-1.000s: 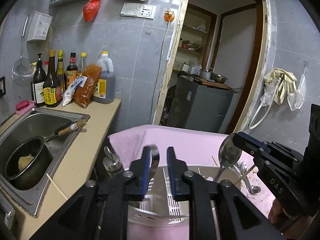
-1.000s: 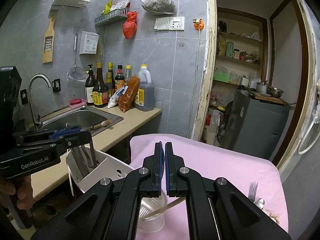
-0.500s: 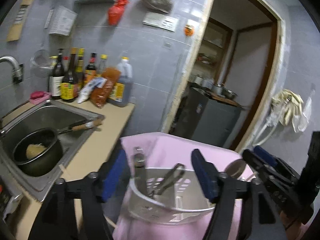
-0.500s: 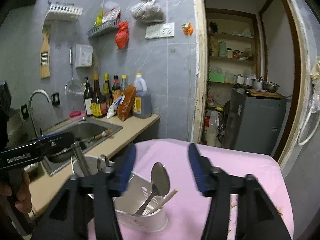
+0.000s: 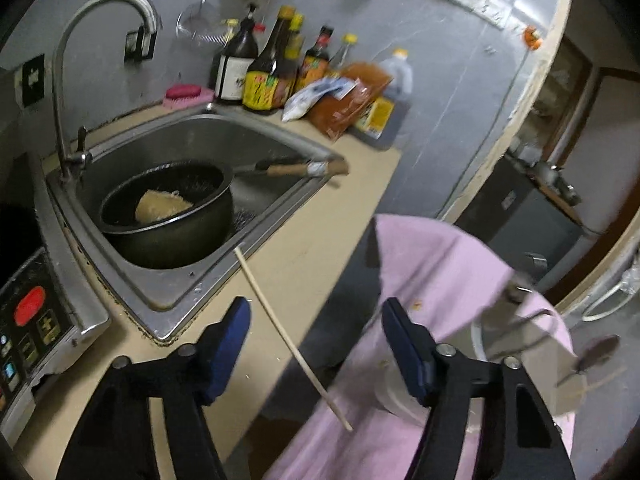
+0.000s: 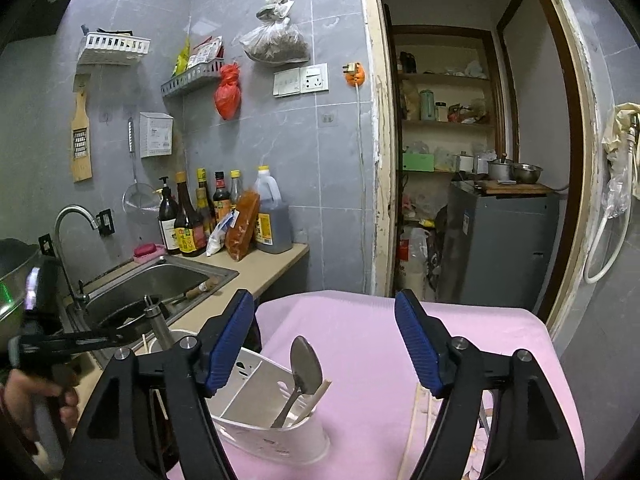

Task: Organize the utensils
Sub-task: 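Grasp a wooden chopstick with the left tool while the right tool moves over the table utensils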

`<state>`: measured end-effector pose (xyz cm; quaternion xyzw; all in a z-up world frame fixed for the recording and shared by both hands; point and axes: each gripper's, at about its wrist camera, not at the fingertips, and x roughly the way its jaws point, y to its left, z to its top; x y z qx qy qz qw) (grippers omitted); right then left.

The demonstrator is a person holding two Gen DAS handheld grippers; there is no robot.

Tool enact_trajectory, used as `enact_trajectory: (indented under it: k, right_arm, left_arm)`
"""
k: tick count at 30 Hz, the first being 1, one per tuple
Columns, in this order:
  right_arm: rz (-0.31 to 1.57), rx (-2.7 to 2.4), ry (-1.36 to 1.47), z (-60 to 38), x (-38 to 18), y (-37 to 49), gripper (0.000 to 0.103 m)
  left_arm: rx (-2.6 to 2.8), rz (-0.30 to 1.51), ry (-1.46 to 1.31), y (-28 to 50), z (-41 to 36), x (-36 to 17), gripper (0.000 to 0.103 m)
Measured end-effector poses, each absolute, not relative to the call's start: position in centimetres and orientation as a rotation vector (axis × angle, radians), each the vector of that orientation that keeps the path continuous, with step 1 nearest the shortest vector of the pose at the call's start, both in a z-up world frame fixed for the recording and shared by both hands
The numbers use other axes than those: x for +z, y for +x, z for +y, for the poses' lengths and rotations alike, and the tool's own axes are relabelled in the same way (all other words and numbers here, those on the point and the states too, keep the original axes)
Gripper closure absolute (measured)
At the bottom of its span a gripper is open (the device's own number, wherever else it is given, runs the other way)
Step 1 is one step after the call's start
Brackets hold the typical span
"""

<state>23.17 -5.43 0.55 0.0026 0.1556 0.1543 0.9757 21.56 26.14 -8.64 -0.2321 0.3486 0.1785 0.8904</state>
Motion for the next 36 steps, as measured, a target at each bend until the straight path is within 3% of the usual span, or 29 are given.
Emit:
enact_trajectory:
  k: [5, 12, 17, 23, 28, 36]
  right_arm:
    - [0.325, 0.314, -0.002, -5.3, 0.6, 23.1, 0.035]
    - [0.344, 0.302, -0.002, -6.0, 0.5, 22.7, 0.035]
    - [0.378, 0.291, -0.009, -6.9, 0.0, 22.2, 0.035]
    - [0.405, 0.278, 0.001, -7.9, -0.5, 22.0, 0.035]
    - [0.407, 0.255, 0.028, -9.0, -0.7, 22.1, 0.035]
    - [0.337, 0.217, 0.036, -10.6, 0.2, 21.6, 0.035]
  left_arm:
    - [0.417, 0.810, -0.493, 24.7, 28.3, -11.1, 0.060]
    - [0.487, 0.909, -0.553, 27.1, 30.5, -13.6, 0.070]
    - [0.523, 0.963, -0.559, 27.8, 31.5, -14.7, 0.094]
    - [0.491, 0.947, -0.579, 27.7, 31.8, -14.5, 0.098]
    - [0.403, 0.841, -0.541, 26.4, 29.7, -11.3, 0.098]
    - [0.299, 0.562, -0.489, 22.0, 25.4, -1.5, 0.098]
